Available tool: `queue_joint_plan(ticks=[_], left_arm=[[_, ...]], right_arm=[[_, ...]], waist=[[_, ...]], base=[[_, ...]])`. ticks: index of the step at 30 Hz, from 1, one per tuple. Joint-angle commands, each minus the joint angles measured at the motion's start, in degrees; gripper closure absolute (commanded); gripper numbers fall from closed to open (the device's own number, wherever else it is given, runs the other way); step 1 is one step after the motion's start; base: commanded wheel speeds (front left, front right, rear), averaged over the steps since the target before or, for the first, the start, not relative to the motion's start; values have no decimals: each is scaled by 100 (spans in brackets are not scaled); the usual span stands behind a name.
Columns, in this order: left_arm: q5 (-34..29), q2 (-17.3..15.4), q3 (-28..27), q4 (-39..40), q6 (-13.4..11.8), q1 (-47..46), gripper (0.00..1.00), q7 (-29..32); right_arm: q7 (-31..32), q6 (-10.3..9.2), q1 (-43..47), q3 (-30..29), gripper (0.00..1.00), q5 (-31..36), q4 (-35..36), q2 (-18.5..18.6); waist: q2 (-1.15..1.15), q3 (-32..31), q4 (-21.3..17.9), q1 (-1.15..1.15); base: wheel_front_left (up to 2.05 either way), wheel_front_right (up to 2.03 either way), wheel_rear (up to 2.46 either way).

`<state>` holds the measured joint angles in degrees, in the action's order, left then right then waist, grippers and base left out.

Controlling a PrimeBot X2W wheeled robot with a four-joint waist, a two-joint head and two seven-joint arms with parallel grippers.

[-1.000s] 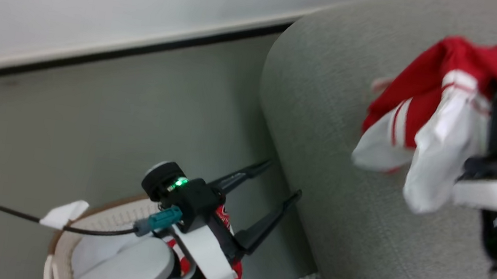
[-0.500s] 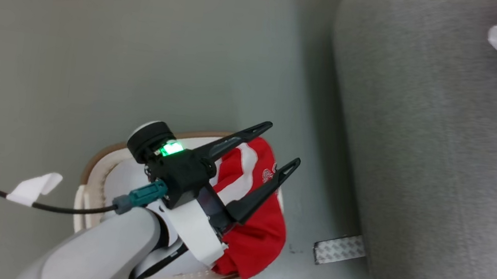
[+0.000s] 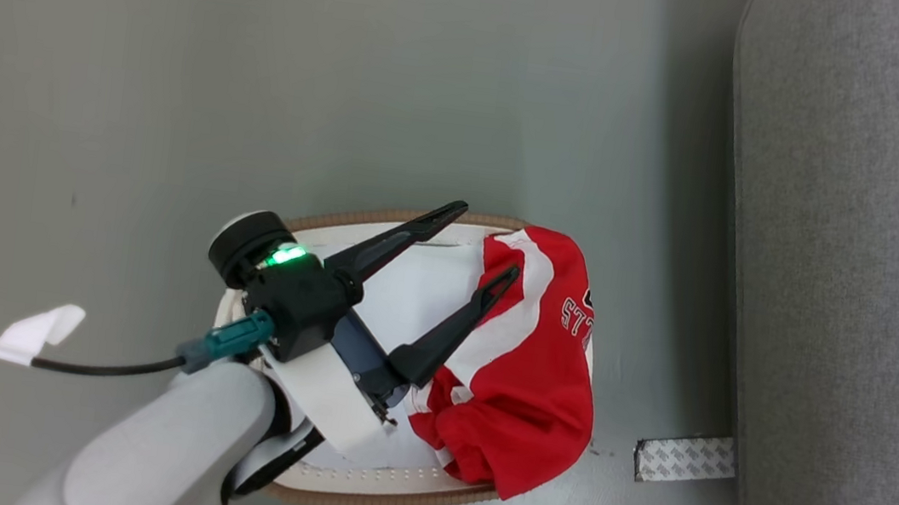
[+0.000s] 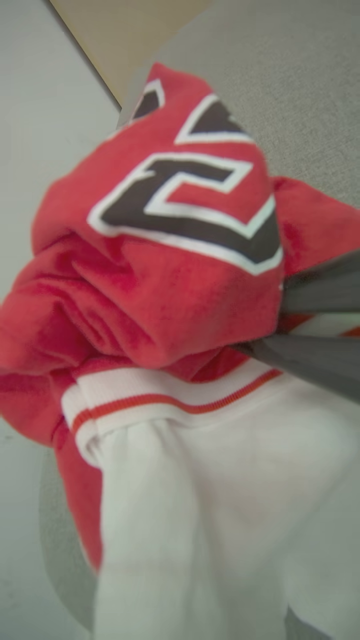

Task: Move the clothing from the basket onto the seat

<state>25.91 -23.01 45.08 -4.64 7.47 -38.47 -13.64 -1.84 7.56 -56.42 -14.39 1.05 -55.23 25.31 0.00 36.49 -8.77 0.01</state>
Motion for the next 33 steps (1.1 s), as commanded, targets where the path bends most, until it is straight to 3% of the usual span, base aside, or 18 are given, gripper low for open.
queue_joint_plan(ticks=[1, 2, 3, 4, 11, 19, 25, 33], left_arm=[[43, 10, -33, -22, -14, 51, 0, -52], [50, 15, -49, -53, -16, 71, 0, -71], [57, 26, -57, -91, -17, 89, 0, -65], [76, 44, -61, -131, -17, 109, 0, -81], [210, 245, -180, -426, -42, 339, 0, -147], [248, 518, -701, -671, -184, 887, 0, -150], [133, 654, -1172, -711, -298, 1342, 0, -150], [69, 809, -1704, -816, -389, 1921, 0, -150]], right_arm=[[14, -14, -88, -44, 93, 89, -68, 1], [9, -14, -107, -62, 73, 152, -111, -23], [-13, -14, -115, -75, 14, 204, -154, -38], [-22, -14, -110, -79, 0, 242, -201, -53], [-111, -14, 188, 169, 0, 492, -423, -106], [-579, -14, 703, 743, 0, 71, -168, -143], [-887, -14, 1122, 1317, 0, -554, 569, -252], [-1133, -14, 2151, 1852, 0, -1435, 2173, -518]], waist=[[0, -91, 15, -1], [0, -136, 9, -1], [0, -193, 4, -1], [0, -259, -2, -1], [0, -1029, -23, -1], [0, -2264, 6, -1], [0, -2962, 89, -1], [0, -3564, 289, -1]], base=[[0, 0, 0], [0, 0, 0], [0, 0, 0], [0, 0, 0], [0, 0, 0], [0, 0, 0], [0, 0, 0], [0, 0, 0]])
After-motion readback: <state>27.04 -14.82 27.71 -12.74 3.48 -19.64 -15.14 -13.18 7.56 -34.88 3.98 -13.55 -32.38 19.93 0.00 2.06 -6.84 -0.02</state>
